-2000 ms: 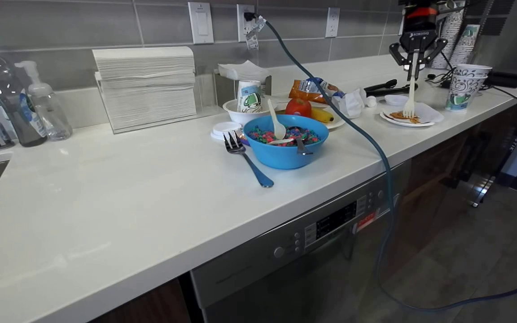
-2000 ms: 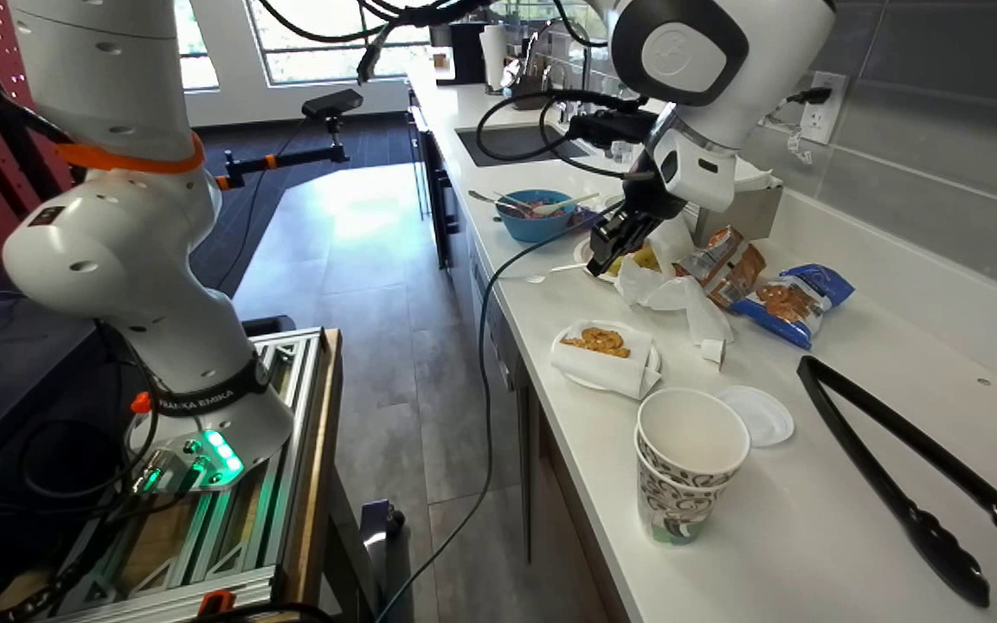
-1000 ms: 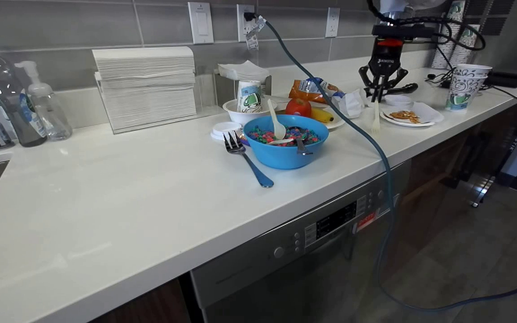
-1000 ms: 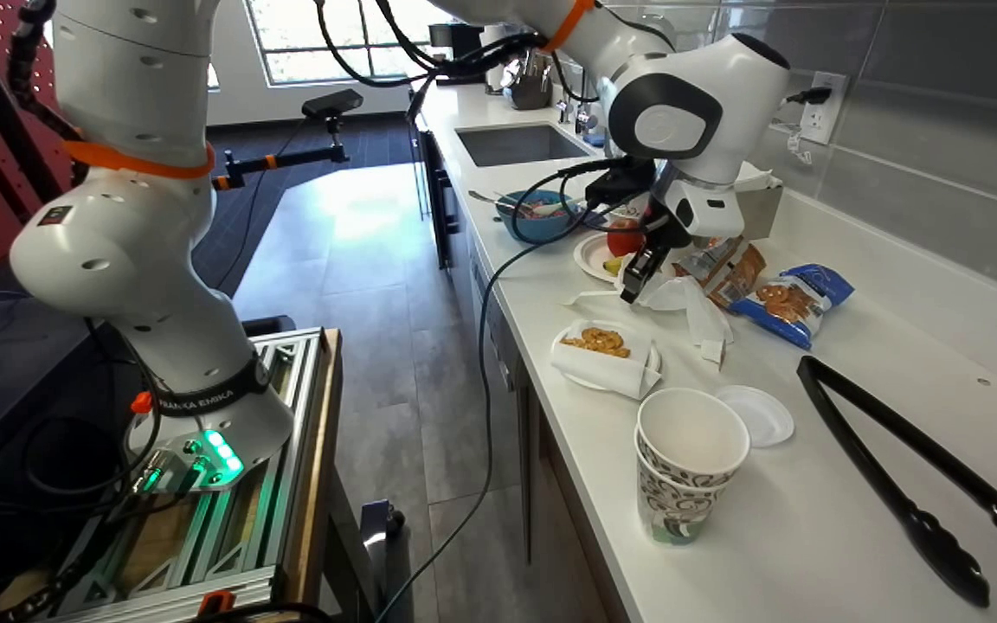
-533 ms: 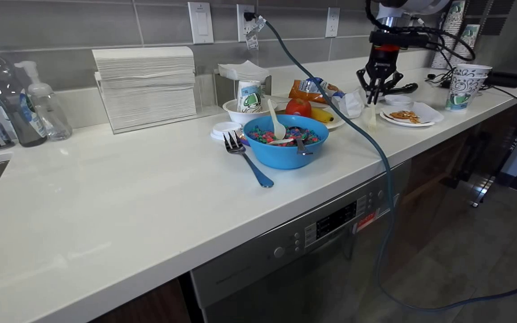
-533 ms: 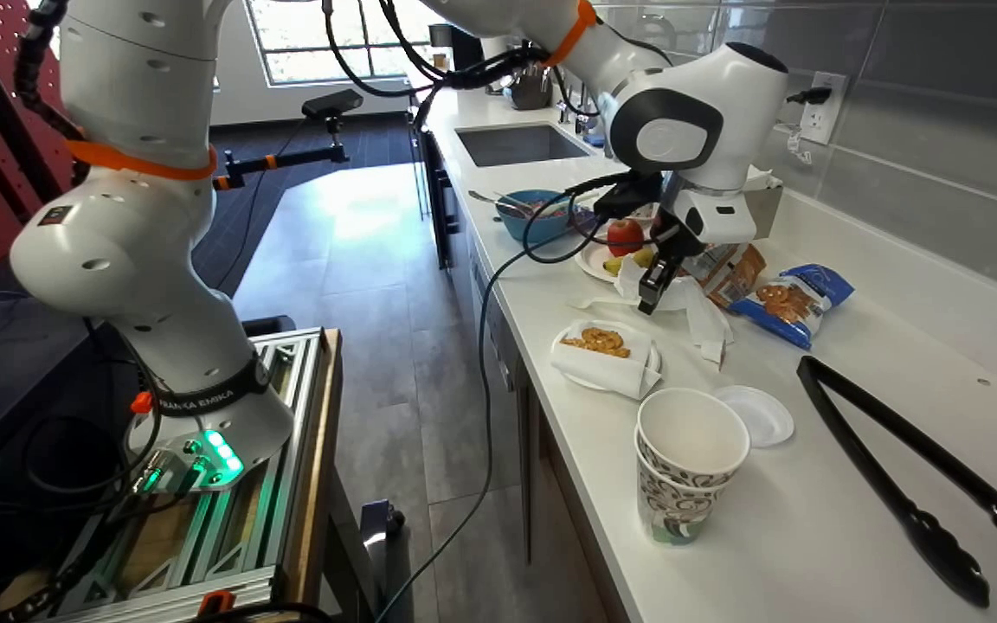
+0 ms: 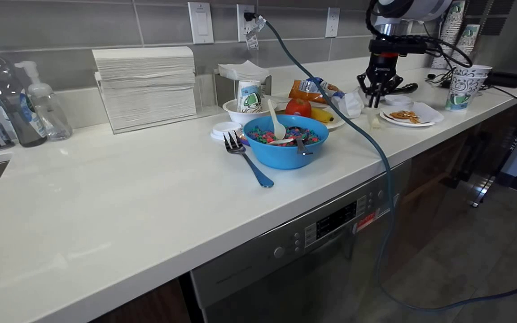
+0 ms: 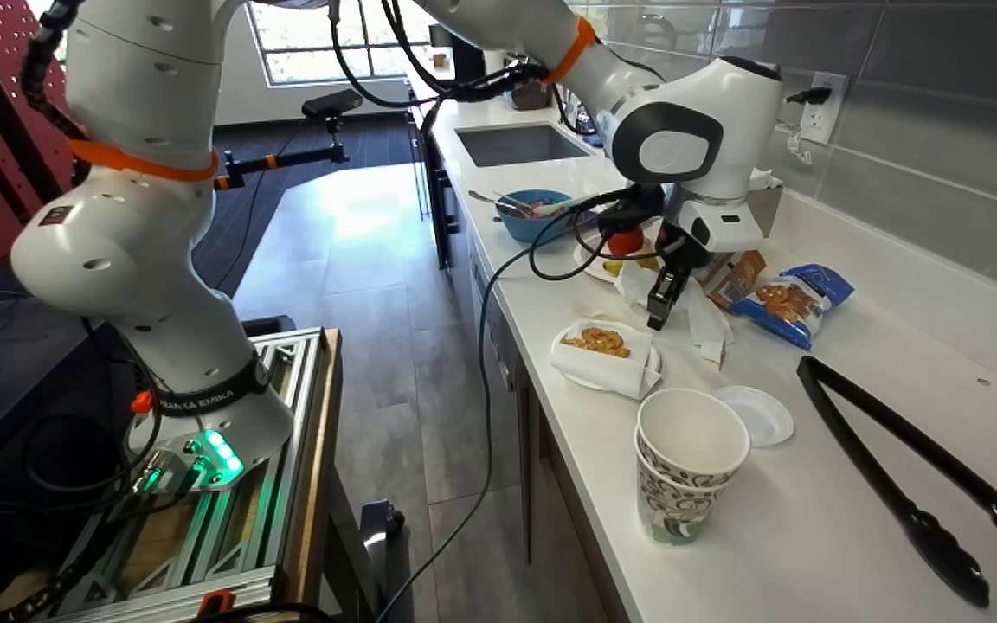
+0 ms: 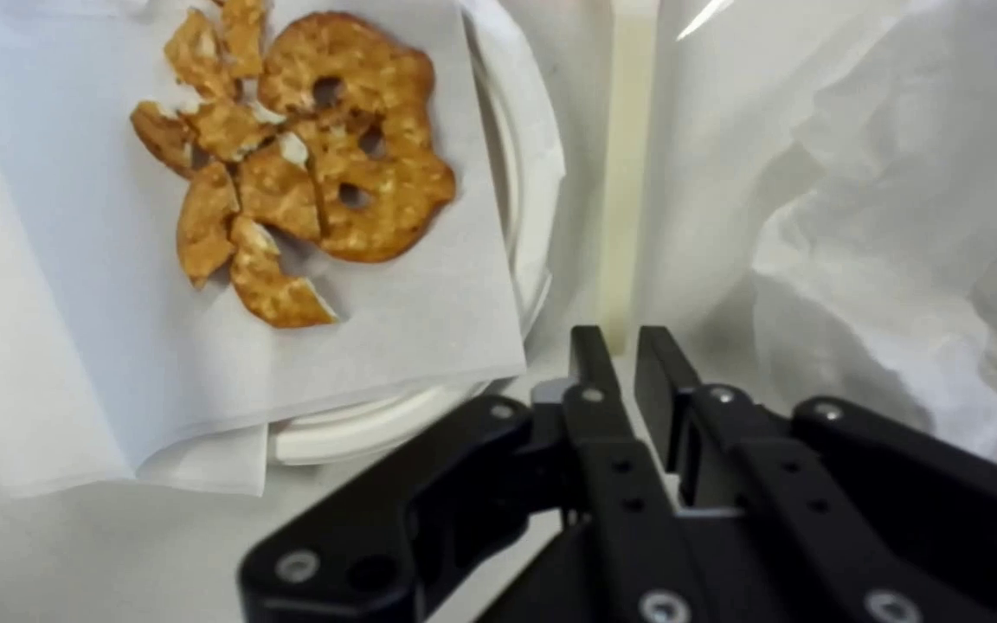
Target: Remove the plastic fork from the cup and put it on the counter
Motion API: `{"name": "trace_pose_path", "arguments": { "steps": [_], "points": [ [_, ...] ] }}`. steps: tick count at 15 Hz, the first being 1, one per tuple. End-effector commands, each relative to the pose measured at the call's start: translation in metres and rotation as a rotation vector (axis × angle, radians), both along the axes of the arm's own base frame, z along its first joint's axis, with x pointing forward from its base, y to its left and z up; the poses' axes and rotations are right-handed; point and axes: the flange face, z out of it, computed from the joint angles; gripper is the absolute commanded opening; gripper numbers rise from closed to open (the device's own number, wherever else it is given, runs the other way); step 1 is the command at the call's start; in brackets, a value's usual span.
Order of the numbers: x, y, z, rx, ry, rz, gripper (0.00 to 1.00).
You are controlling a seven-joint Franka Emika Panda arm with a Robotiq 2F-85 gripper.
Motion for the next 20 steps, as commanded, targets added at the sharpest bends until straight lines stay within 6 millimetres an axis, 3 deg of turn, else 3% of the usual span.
{"name": "trace_pose_path", "arguments": {
  "steps": [1, 4, 9, 15, 20],
  "points": [
    [-0.004, 0.003, -0.003, -0.025, -0.015, 0.001, 0.42],
    [-0.012, 0.008, 0.012, -0.01, -0.013, 0.003, 0.61],
    [-0.04, -0.001, 0.074, -0.049, -0.049, 0.009, 0.98],
    [-0.1, -0.006, 0.142, -0.221, -0.149, 0.136, 1.0],
    [-0.162, 0.002, 0.181, -0.267, -0.177, 0.414, 1.0]
  ]
}}
